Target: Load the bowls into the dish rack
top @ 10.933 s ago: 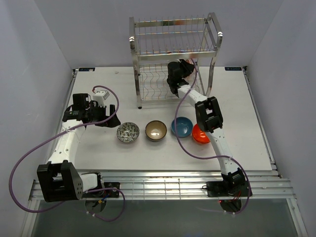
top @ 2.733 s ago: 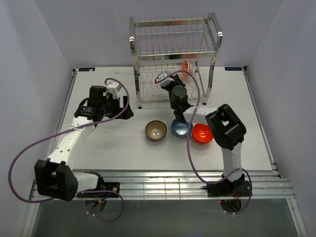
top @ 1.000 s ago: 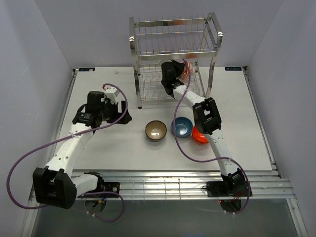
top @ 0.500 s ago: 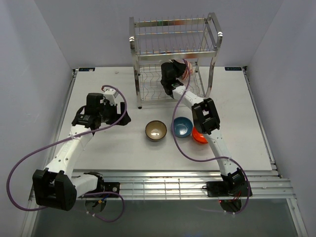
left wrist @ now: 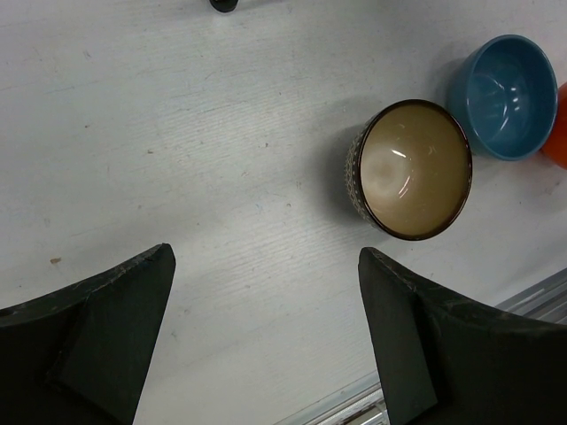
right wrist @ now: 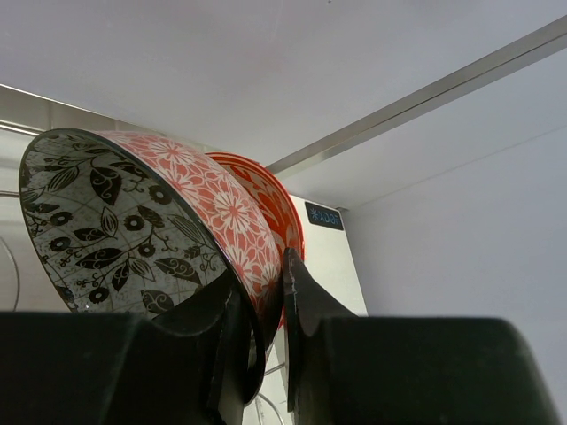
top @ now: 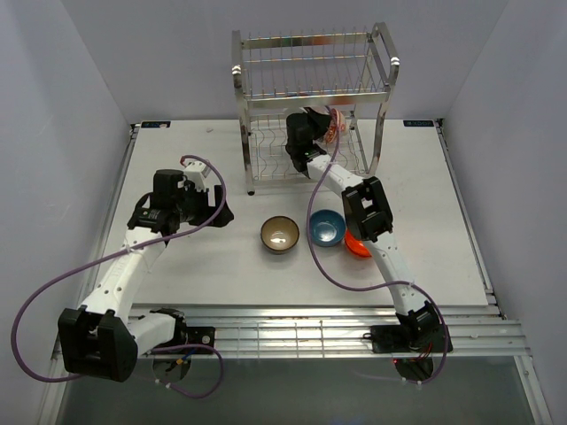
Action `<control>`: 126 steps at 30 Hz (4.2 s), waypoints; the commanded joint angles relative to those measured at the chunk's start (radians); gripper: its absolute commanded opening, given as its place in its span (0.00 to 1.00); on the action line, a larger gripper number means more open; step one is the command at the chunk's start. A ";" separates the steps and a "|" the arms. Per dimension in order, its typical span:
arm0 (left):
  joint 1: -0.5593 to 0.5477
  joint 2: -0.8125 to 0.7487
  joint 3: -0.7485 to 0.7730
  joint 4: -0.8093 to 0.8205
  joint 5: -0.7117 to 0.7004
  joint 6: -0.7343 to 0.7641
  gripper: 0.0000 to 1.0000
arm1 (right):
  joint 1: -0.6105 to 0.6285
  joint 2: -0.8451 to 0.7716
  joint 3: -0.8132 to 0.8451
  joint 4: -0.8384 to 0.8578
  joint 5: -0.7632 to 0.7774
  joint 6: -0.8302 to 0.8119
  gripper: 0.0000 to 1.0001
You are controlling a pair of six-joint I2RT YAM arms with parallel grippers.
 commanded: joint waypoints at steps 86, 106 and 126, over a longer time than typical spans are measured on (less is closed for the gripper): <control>0.013 -0.024 -0.015 0.008 0.037 0.021 0.95 | 0.120 -0.402 -0.462 0.032 -0.125 0.213 0.63; 0.013 -0.036 -0.022 -0.005 0.057 0.057 0.95 | 0.218 -0.681 -0.838 -0.149 -0.177 0.382 0.70; 0.013 -0.122 -0.041 -0.056 0.248 0.279 0.93 | 0.244 -1.353 -1.202 -0.660 -0.745 0.351 0.97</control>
